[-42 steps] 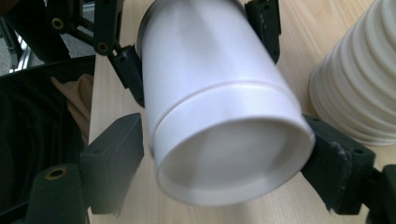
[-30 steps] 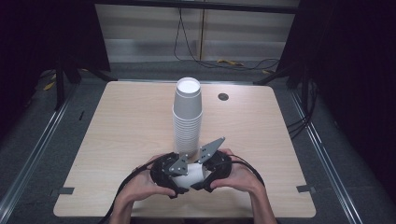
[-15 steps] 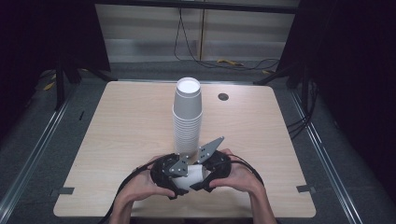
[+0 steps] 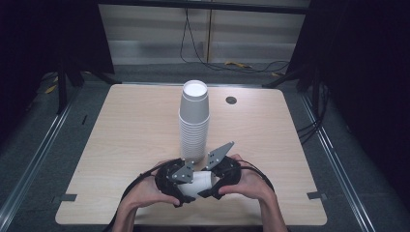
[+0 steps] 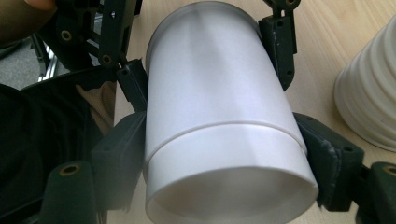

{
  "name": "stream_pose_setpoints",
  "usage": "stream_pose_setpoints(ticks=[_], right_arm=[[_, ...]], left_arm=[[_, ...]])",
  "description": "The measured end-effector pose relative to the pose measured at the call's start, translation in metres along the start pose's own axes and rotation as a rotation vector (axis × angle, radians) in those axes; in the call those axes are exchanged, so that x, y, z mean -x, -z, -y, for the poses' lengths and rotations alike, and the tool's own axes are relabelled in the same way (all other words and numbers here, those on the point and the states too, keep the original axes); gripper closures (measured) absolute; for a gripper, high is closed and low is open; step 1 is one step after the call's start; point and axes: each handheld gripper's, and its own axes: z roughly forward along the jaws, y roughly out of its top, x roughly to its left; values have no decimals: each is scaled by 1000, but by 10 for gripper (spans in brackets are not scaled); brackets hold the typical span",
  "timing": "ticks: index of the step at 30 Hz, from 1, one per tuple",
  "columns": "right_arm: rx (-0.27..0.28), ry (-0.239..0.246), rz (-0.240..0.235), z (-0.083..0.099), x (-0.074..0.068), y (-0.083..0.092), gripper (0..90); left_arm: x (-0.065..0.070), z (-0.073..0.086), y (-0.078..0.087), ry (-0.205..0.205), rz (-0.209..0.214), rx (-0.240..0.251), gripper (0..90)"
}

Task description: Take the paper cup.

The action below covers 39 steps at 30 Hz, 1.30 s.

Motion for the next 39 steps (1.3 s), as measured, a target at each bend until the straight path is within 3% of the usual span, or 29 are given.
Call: stream_pose_setpoints(ticks=[4, 8, 22, 29, 33, 39], right_arm=[[11, 4, 0, 0, 0, 0, 239], [15, 5, 8, 0, 0, 1, 241], [14, 16, 28, -4, -2, 6, 242], [26, 13, 33, -3, -2, 8, 242], [13, 3, 55, -1, -1, 8, 242], [36, -15, 74, 4, 0, 9, 240]], left_arm=[[-1, 1, 3, 6, -8, 6, 139], [-2, 2, 4, 21, -5, 45, 141], [-2, 2, 12, 3, -26, 76, 141], [-6, 8, 22, 34, 2, 154, 146], [-7, 10, 28, 59, -42, 212, 159], [-8, 16, 38, 92, -93, 301, 158]])
